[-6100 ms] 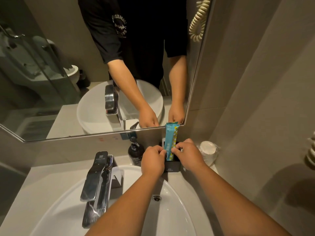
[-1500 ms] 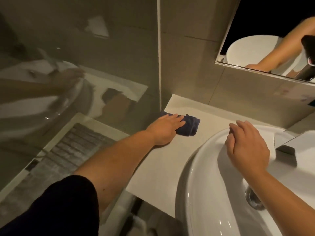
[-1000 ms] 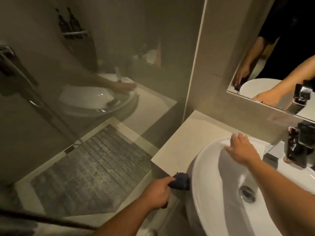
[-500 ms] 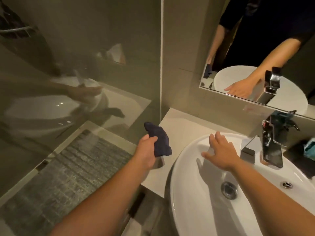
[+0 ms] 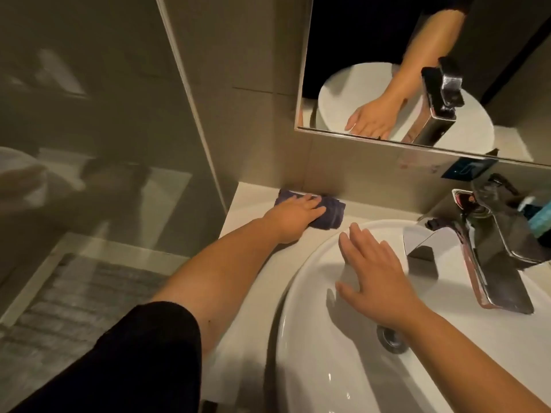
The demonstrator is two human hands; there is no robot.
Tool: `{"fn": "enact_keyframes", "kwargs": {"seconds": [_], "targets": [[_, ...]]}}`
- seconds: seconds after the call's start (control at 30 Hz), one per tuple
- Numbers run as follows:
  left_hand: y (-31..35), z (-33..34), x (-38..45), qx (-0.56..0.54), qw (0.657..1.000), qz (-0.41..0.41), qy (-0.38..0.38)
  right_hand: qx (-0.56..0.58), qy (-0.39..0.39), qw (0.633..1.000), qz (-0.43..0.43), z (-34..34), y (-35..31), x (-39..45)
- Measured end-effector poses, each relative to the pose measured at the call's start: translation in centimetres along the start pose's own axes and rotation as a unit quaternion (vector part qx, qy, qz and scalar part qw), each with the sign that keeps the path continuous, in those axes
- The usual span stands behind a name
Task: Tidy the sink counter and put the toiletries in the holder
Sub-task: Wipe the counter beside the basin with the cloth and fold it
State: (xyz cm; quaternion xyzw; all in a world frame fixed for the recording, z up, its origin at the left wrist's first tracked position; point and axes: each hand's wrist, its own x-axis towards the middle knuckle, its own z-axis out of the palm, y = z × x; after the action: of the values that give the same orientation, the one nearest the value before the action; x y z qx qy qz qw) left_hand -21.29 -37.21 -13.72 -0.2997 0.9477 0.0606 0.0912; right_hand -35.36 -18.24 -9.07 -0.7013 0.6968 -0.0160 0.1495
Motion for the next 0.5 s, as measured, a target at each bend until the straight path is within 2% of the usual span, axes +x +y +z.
{"fn": "enact_keyframes", "kwargs": {"seconds": [0.13, 0.23, 0.37, 0.5], "targets": [[-0.6, 0.9, -1.7, 0.013, 0.998, 0.054, 0.01, -0.006, 0.001, 1.0, -0.001, 0.2, 0.0, -0.1], [0.6, 1.5, -5.9, -0.034, 0.998, 0.045, 0.016, 0.002, -0.009, 1.0, -0.001, -0.1, -0.1, -0.2], [3.2, 2.4, -13.3, -0.099, 0.995, 0.002, 0.019, -0.009, -0.018, 1.0, -0.003, -0.4, -0.4, -0.3], [7.2, 3.9, -20.7, -0.123, 0.988, -0.096, 0.025, -0.023, -0.029, 0.999, 0.006, -0.2, -0.7, -0.1]]}}
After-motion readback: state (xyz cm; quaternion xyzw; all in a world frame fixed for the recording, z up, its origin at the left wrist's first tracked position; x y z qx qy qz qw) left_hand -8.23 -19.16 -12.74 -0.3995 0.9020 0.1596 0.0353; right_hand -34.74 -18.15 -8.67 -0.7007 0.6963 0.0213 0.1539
